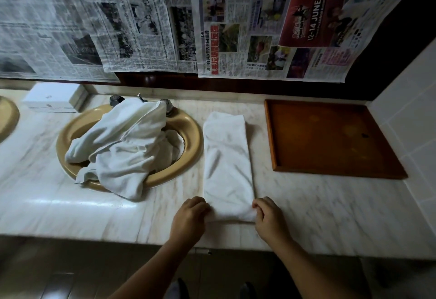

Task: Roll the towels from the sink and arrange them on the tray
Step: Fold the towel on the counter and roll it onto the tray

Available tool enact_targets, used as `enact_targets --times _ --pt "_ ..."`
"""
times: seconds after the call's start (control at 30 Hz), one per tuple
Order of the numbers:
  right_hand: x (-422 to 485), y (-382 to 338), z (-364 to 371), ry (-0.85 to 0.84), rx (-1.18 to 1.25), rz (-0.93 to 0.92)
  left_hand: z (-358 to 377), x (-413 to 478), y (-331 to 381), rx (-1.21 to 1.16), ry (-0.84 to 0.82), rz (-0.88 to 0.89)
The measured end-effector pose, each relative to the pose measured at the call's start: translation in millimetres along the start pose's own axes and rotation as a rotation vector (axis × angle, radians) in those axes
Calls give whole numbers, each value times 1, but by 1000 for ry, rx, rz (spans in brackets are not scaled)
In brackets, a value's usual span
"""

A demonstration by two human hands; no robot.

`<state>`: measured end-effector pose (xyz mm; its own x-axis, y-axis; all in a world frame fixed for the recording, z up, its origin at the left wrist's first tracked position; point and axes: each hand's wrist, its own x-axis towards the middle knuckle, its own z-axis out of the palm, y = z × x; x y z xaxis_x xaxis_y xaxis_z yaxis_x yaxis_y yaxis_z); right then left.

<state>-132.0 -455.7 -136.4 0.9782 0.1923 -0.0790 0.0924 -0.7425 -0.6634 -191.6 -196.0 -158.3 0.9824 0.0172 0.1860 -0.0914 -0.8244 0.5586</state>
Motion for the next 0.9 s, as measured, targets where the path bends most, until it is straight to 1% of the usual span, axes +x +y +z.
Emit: enact_targets --times 0.07,0.1,0.2,0.3,0.37,0.47,0.6,0.7,0.9 --pt "-3 5 0 -31 -49 -26 -4 -4 -3 41 12 72" --pt "-4 9 0 -74 -90 -42 -6 -6 -6 48 9 112" --pt "-11 16 -2 -223 -202 -63 -10 -14 -15 104 -87 174" --pt "-10 21 0 -221 -226 -72 -10 -19 -20 168 -175 165" --pt "-7 23 5 -203 -221 -75 -9 -17 -18 174 -182 152" --pt "-2 24 9 -182 -175 -59 -8 -12 -13 184 -159 136" --pt "3 22 5 -211 -25 19 -11 -4 -10 171 -151 119" --pt "8 21 2 -245 49 77 -14 -1 -9 92 -150 85" --pt "14 21 3 -269 161 234 -18 3 -3 -118 -196 -55"
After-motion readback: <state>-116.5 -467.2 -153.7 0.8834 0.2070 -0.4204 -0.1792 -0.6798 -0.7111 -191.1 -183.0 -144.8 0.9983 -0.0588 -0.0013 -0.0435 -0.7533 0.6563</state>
